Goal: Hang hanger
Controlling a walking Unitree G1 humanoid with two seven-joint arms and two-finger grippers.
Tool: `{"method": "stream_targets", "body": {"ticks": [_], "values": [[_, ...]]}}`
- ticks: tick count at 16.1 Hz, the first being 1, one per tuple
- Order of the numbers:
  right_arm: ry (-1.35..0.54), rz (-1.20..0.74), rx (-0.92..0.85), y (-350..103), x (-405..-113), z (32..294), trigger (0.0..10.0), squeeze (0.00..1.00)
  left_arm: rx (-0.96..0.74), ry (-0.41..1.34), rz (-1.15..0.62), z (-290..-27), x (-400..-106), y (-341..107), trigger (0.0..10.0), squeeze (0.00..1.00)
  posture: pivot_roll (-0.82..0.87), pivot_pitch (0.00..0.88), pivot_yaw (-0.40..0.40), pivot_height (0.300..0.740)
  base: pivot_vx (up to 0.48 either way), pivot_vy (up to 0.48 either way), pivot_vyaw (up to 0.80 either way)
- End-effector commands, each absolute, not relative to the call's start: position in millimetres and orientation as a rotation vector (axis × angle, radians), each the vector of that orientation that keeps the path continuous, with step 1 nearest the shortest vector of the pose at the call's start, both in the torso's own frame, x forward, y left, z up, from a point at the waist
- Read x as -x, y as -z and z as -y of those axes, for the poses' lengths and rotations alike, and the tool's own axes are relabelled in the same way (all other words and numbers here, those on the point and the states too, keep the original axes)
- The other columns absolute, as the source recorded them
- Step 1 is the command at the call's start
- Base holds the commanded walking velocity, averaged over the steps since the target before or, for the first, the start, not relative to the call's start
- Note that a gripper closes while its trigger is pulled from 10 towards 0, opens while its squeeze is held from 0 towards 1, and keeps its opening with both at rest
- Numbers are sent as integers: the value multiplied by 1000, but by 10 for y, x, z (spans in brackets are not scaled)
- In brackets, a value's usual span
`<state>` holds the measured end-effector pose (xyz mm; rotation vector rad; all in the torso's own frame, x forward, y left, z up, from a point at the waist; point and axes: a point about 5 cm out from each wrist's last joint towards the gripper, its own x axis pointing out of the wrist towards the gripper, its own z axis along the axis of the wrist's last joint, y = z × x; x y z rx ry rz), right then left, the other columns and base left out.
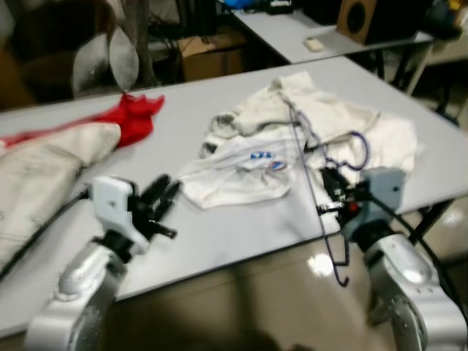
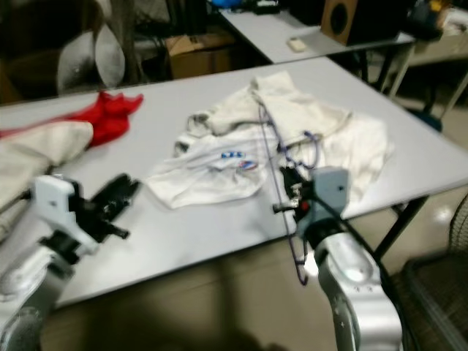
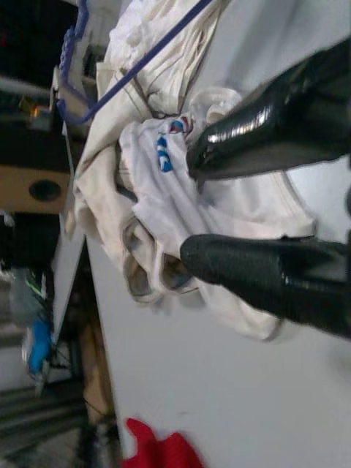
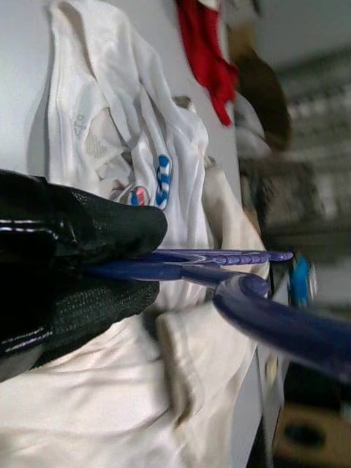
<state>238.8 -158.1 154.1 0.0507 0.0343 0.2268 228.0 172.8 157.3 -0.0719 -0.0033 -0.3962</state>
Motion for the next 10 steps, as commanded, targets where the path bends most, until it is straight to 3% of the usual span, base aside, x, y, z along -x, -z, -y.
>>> {"method": "stream_targets", "body": {"ticks": [1, 6, 7, 8, 9, 10], "values": [[-230, -11, -46, -1606, -2373, 1571, 10000, 0, 58, 378, 10, -1726, -2308, -1586, 10000, 1000, -127, 55, 87, 740, 0, -480, 0], [-260, -3, 33, -1731, -2383, 1698, 10000, 0, 79, 340, -8, -1524, -2372, -1458, 10000, 1000, -177, 97, 64, 740, 0, -480, 0], [-288, -19, 57, -1728, -2386, 1705, 10000, 0, 65, 308, -27, -1528, -2404, -1423, 10000, 494, -181, 106, 54, 740, 0, 0, 0], [-312, -36, 77, -1717, -2388, 1704, 10000, 0, 71, 287, -40, -1544, -2425, -1406, 10000, 282, -184, 105, 50, 740, 0, 0, 0], [-330, -47, 88, -1714, -2393, 1691, 10000, 0, 70, 282, -49, -1572, -2445, -1400, 10000, 345, -186, 106, 47, 740, 0, 0, 0], [-356, -56, 98, -1724, -2418, 1644, 10000, 0, 47, 304, -59, -1624, -2509, -1377, 10000, 1000, -193, 106, 46, 740, 0, 0, 0]]}}
